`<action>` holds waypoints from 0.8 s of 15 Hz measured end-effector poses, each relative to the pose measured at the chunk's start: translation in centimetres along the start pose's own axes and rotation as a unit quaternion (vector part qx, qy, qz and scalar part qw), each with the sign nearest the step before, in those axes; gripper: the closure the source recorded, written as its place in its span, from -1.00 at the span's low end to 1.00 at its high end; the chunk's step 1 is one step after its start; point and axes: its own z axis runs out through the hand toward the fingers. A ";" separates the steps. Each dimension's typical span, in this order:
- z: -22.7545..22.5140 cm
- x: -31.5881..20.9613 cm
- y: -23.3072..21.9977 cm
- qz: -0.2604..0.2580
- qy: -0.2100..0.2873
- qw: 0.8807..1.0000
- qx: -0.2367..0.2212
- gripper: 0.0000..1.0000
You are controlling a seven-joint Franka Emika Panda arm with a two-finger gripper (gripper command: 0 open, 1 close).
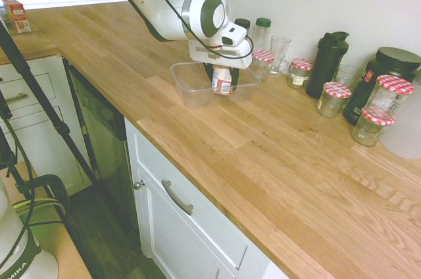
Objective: Put the cereal into the container
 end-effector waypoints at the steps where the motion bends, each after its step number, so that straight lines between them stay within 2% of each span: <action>1: 0.0 0.0 0.0 0.000 0.000 1.000 0.000 -1.00; 8: -0.4 -1.2 -0.7 0.007 -0.032 0.999 -0.009 -1.00; 12: -4.1 -2.2 -1.3 0.028 -0.061 0.998 -0.005 -1.00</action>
